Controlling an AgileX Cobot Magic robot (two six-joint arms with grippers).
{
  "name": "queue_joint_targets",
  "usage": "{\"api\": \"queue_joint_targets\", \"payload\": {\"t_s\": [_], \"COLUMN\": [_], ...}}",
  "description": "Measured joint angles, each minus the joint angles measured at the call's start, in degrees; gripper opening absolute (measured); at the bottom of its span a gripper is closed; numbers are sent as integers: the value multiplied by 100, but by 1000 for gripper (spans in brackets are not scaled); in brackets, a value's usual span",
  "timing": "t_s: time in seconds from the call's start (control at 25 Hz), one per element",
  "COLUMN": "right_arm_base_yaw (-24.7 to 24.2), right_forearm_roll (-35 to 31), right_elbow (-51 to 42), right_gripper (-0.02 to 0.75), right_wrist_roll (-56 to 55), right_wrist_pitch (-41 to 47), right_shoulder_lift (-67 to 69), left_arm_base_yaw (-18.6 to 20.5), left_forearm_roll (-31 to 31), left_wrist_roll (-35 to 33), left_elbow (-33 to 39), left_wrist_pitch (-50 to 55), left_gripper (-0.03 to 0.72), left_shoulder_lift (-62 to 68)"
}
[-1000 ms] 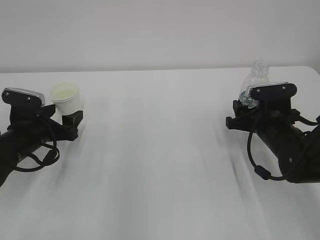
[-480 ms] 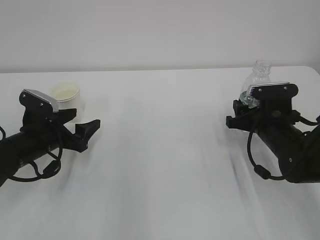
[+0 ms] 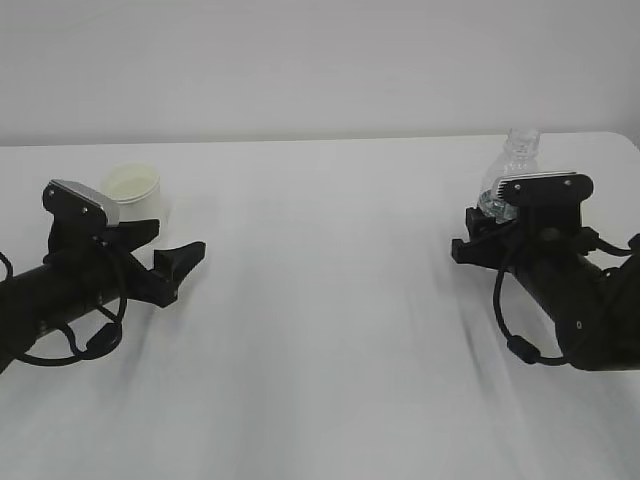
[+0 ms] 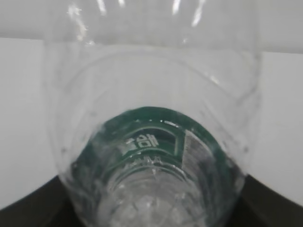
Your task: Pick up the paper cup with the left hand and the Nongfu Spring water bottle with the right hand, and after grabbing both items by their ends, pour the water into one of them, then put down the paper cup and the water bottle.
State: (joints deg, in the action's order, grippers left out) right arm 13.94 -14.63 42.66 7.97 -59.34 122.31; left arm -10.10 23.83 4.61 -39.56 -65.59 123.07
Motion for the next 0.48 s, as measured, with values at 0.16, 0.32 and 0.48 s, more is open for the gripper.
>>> {"api": "queue_joint_targets", "payload": {"t_s": [0.16,0.32,0.48], "right_arm_base_yaw": [0,0,0], "right_forearm_roll": [0,0,22], "right_elbow": [0,0,0], "right_gripper": [482,482,482], "right_wrist_roll": [0,0,0], "right_wrist_pitch": [0,0,-21], "right_shoulder_lift": [12,62,88], "left_arm_base_yaw": [0,0,0], "left_forearm_roll": [0,10,10], "left_wrist_roll": [13,13,15], "left_elbow": [0,0,0], "left_wrist_pitch": [0,0,0], "left_gripper": [578,578,578], "left_shoulder_lift": [0,0,0]}}
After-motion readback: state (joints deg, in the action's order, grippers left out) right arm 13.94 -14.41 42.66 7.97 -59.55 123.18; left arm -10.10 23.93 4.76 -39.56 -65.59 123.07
